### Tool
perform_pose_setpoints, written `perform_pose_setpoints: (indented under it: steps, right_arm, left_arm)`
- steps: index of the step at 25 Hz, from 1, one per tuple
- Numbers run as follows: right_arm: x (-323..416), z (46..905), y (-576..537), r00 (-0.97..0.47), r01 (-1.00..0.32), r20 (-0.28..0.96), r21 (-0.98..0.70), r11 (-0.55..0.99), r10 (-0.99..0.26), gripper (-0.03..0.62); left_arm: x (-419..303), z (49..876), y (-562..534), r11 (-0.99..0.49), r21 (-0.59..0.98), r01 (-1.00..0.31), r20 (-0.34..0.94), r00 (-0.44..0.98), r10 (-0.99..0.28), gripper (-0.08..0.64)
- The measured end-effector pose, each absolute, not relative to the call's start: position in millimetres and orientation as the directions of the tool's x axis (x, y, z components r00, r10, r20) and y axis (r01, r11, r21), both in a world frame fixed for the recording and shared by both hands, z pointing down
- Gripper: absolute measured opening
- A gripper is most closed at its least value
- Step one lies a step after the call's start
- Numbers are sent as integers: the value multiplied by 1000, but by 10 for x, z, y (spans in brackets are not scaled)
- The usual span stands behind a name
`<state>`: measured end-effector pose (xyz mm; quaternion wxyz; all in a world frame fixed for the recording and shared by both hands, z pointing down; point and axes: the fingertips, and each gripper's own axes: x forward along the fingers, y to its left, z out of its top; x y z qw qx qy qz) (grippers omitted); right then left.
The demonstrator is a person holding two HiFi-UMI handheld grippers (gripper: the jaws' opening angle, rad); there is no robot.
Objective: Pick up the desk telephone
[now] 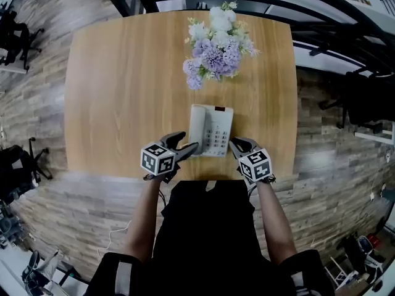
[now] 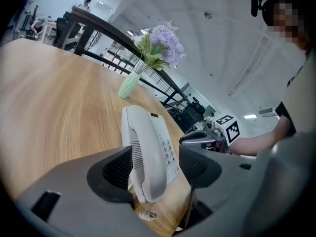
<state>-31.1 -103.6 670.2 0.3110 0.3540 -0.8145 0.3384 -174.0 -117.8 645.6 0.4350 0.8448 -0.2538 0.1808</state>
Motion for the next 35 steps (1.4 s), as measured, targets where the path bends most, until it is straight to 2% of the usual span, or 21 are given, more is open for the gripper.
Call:
perform_pose_setpoints:
  steps: [3, 6, 13, 28, 35]
  right_arm:
    - [-309, 6784, -1049, -574, -781, 743, -369, 505, -345, 133]
    - [-327, 6843, -1068, -594, -776, 731, -410, 479, -336, 163]
    - [-400, 6970, -1088, -620, -762, 722, -459, 457, -308, 189]
    - [-529, 7142, -1153, -684, -726, 670, -591, 352, -287, 229]
    - [-542, 7192, -1185, -689, -721, 673, -595, 355, -269, 232]
  left_arm:
    - [-1721, 6577, -1171, -469, 653, -594, 539, 800, -262, 294]
    - [-1715, 6685, -1194, -458, 657, -599, 550, 796, -252, 314]
    - [-1628, 6809, -1228, -460, 670, -583, 558, 804, -206, 350]
    - [-1488, 7037, -1246, -438, 709, -553, 562, 818, -122, 360]
    - [-1469, 7062, -1248, -424, 731, -535, 547, 830, -104, 368]
